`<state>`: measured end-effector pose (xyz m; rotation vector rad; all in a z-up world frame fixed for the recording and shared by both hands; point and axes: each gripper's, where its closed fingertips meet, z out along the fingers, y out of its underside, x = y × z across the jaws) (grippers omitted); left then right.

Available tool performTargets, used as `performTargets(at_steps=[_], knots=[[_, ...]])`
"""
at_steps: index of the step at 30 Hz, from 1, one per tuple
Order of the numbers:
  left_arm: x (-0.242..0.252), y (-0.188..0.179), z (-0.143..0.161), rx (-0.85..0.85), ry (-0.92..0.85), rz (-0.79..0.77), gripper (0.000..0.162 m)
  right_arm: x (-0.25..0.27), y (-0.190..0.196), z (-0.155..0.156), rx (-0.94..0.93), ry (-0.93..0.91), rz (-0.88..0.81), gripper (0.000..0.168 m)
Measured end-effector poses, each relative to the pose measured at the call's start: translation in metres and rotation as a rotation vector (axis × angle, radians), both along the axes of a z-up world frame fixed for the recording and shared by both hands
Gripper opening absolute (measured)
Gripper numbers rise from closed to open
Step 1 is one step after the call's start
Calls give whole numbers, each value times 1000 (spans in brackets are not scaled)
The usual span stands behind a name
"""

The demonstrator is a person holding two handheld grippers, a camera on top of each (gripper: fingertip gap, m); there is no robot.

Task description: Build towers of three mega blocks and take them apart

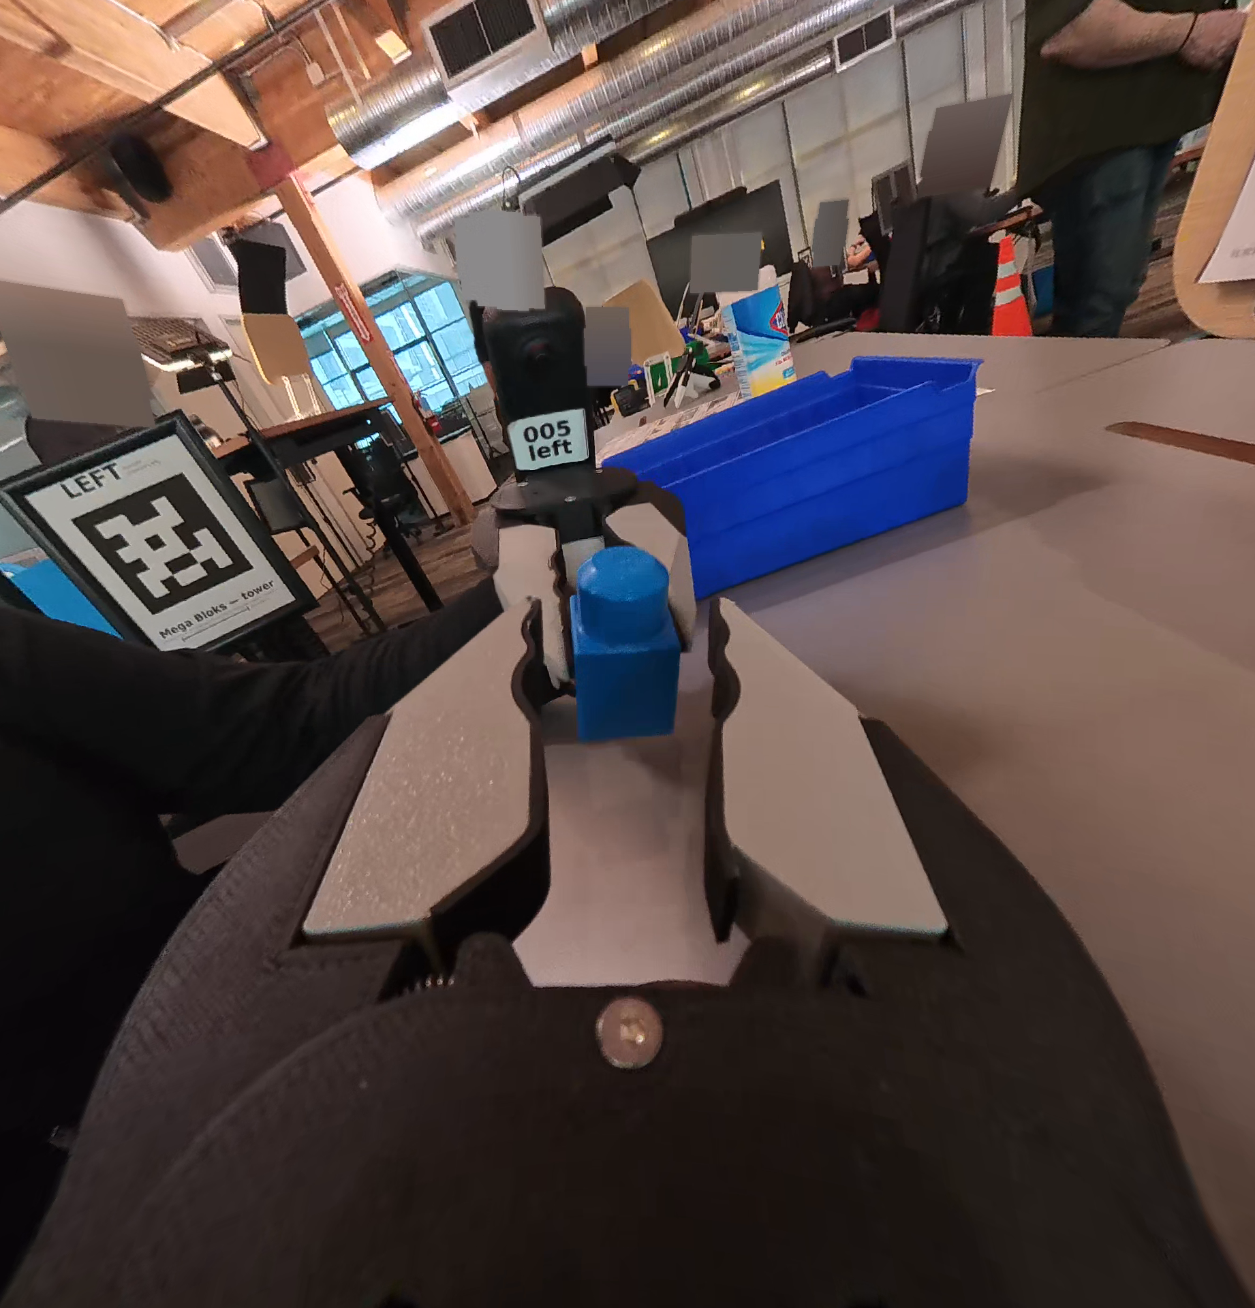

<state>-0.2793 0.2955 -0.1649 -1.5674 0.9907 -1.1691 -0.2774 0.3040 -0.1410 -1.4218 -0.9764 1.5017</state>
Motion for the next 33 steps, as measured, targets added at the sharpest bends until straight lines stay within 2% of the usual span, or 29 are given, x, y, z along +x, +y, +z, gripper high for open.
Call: performTargets(at_steps=[3, 5, 31, 33], knots=[[5, -4, -5, -1, 26, -16, 33, -6, -3, -5, -9, -15, 13, 43], [6, -5, -6, -6, 27, -20, 33, -10, -7, -9, 11, -32, 31, 25], [10, -3, -9, -59, 15, -9, 33, -20, -7, -15, 34, -84, -18, 27], [5, 0, -10, -19, 50, 18, 42, -16, -1, -12, 40, -76, -56, 27]])
